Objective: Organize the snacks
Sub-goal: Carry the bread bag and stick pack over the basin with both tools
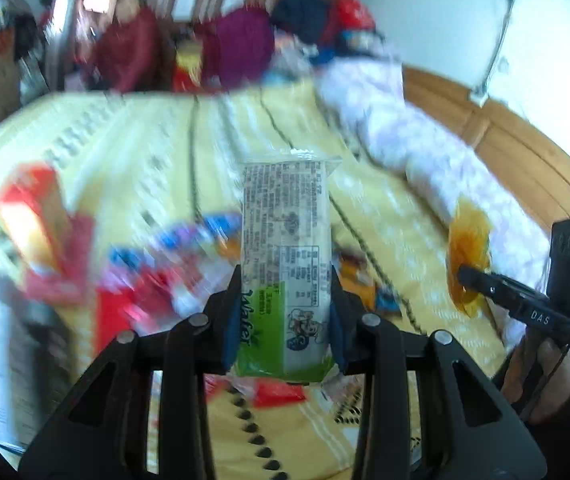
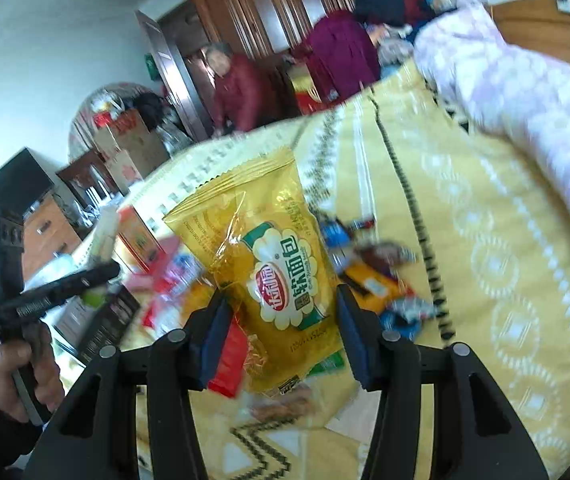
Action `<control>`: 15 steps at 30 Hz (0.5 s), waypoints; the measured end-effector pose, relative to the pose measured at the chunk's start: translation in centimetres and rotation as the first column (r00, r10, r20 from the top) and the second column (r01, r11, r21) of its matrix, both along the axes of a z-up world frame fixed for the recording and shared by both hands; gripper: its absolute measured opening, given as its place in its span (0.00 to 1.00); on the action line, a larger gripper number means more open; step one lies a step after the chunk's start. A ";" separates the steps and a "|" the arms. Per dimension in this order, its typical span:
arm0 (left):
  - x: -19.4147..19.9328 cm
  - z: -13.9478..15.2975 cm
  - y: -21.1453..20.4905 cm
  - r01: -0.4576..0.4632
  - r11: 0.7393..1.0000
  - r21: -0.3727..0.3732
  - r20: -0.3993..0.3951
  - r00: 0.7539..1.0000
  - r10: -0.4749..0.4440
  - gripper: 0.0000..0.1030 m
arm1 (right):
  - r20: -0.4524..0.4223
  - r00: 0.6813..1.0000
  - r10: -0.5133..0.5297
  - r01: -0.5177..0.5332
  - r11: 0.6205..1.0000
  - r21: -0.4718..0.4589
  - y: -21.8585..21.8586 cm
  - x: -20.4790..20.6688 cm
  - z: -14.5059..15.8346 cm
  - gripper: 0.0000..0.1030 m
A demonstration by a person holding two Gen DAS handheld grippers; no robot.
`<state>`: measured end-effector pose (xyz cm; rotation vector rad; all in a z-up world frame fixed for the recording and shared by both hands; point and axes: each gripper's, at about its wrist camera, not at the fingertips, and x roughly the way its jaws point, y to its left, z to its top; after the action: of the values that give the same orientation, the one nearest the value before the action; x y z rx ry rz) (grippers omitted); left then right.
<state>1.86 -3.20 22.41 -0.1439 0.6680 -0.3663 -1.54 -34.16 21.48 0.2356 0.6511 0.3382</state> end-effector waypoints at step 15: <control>-8.5 9.3 25.1 -0.533 0.845 0.039 0.165 0.837 0.521 0.35 | 0.144 0.896 0.419 -0.426 0.904 0.020 21.0 0.3 14.2 0.53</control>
<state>-6.64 21.92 31.73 -0.2125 0.4682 0.1866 -1.19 -13.11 35.67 0.1145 0.5547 0.7858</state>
